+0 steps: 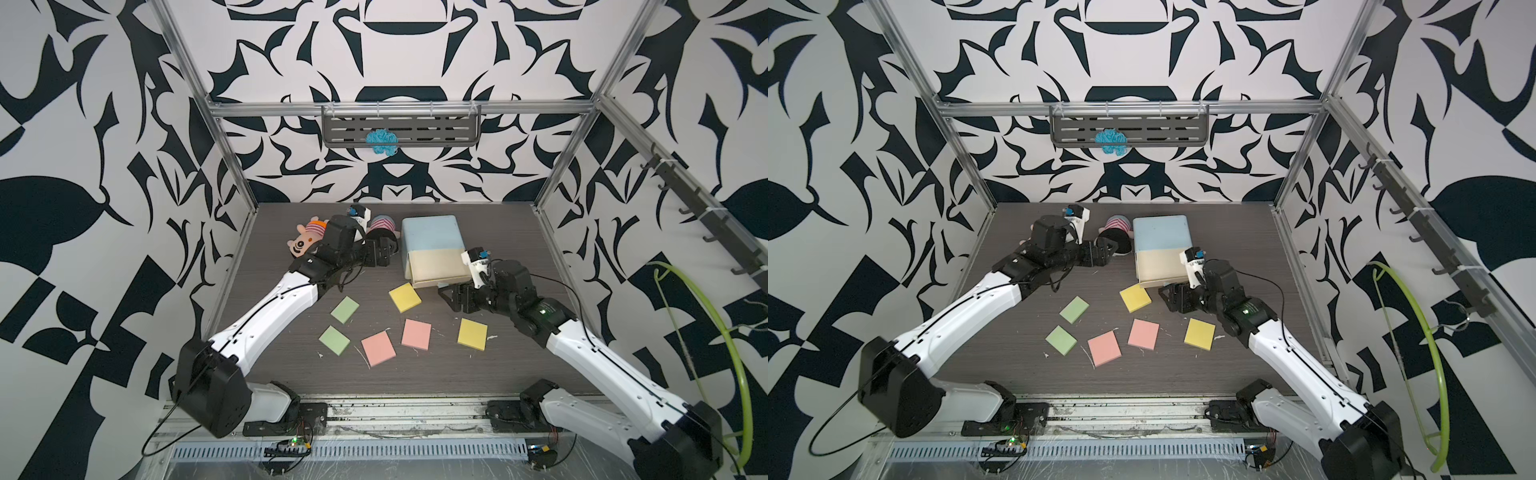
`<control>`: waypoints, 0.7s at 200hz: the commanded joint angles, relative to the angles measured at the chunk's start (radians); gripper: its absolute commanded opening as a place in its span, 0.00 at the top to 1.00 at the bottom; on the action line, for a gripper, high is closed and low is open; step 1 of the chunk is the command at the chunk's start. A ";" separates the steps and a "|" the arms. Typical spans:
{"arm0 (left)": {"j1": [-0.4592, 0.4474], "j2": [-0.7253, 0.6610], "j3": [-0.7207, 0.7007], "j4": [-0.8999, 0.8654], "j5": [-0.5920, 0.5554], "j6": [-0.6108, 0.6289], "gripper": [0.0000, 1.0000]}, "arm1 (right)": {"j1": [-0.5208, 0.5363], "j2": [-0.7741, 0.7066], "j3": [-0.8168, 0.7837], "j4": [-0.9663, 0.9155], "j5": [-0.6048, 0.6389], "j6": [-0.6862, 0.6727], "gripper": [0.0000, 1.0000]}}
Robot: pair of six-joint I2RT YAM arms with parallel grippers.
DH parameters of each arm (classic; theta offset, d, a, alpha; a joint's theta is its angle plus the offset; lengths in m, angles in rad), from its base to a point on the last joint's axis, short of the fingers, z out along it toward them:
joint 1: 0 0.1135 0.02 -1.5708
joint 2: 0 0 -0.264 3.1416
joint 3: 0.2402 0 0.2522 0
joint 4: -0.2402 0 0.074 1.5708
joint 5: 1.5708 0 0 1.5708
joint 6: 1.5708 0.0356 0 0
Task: Please put the sticky notes in the drawer by color
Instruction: Open the drawer in the storage box, then pick up the sticky notes from the center of the board.
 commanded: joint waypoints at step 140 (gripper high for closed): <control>0.180 -0.066 -0.252 -0.419 0.113 0.645 0.01 | 0.275 0.402 0.240 0.164 -0.114 -0.468 0.18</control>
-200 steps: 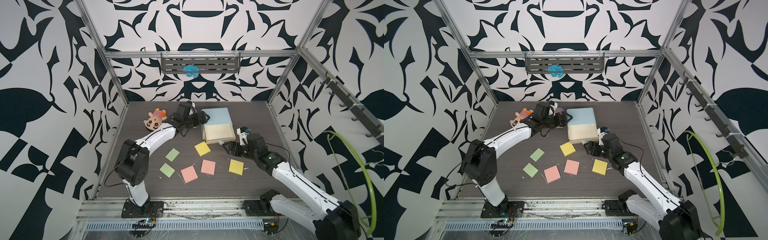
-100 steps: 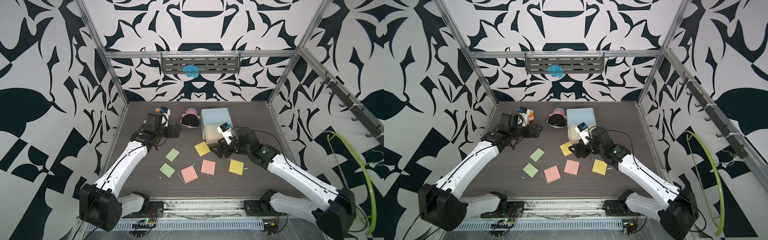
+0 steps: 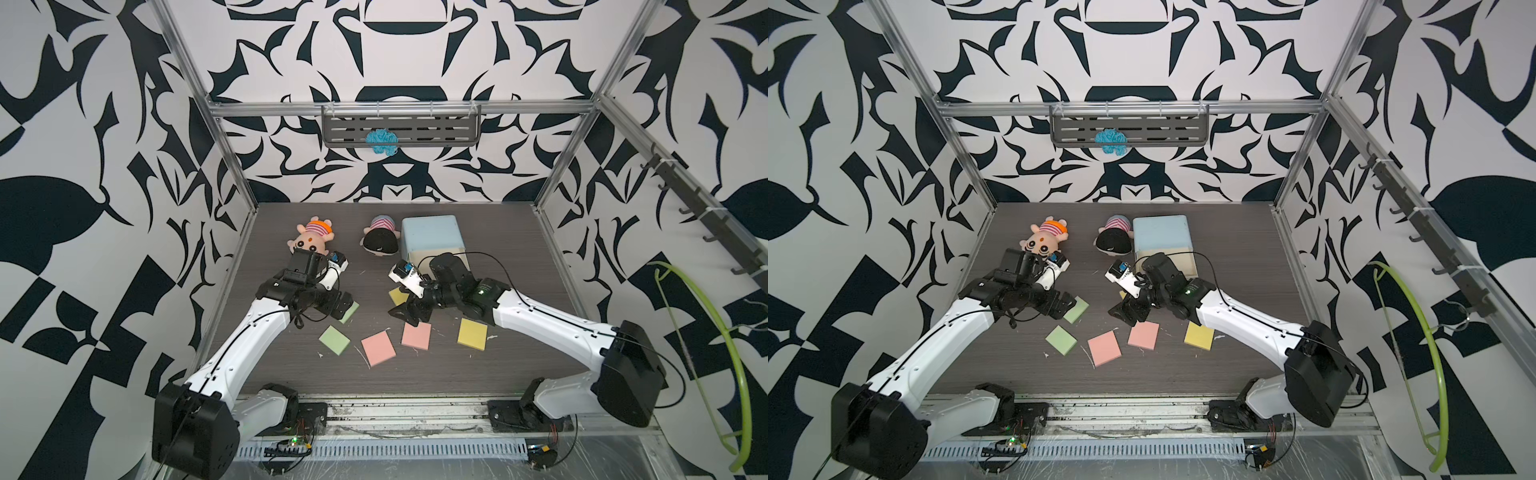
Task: Please put the sticky notes in the drawer by color
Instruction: Pick up the sticky notes from the center of the board.
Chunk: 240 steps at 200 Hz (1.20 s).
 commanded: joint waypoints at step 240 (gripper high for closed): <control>-0.078 0.512 0.013 0.150 -0.188 0.027 0.29 | 0.009 0.037 0.034 0.052 0.025 0.022 0.19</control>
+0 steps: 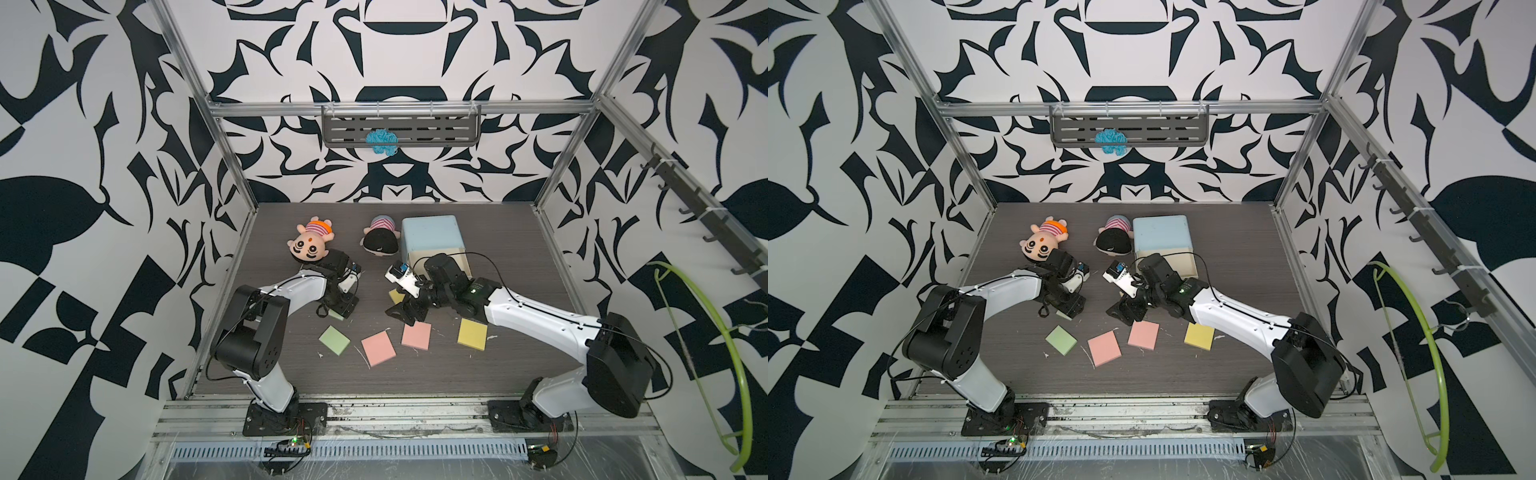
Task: Please put the sticky notes in the drawer by color
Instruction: Pick up the sticky notes from the center of the board.
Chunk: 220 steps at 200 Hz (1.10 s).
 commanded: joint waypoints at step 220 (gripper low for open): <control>-0.031 -0.005 -0.019 -0.043 -0.051 -0.041 0.46 | 0.005 -0.002 0.062 0.004 0.041 0.062 0.19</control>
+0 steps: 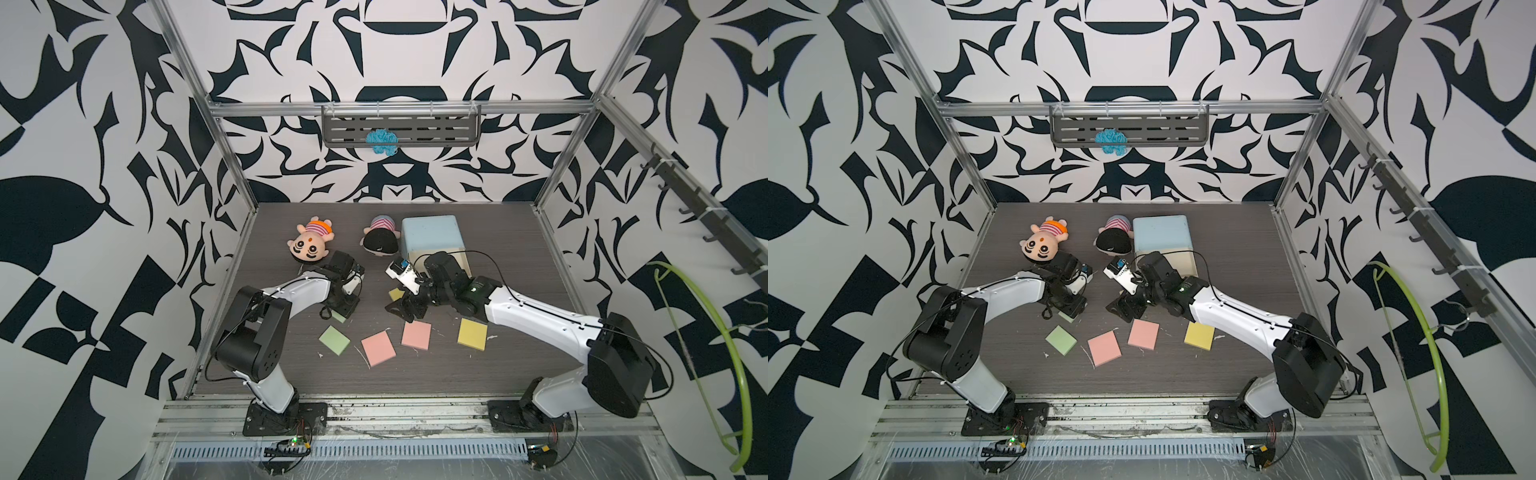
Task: Please put the sticky notes in the drawer by color
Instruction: Pick up the sticky notes from the center of the board.
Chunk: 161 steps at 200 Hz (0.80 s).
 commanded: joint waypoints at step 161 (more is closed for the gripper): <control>0.000 -0.258 0.072 -0.127 0.131 0.003 0.42 | -0.084 0.226 0.325 -0.038 -0.223 0.714 0.33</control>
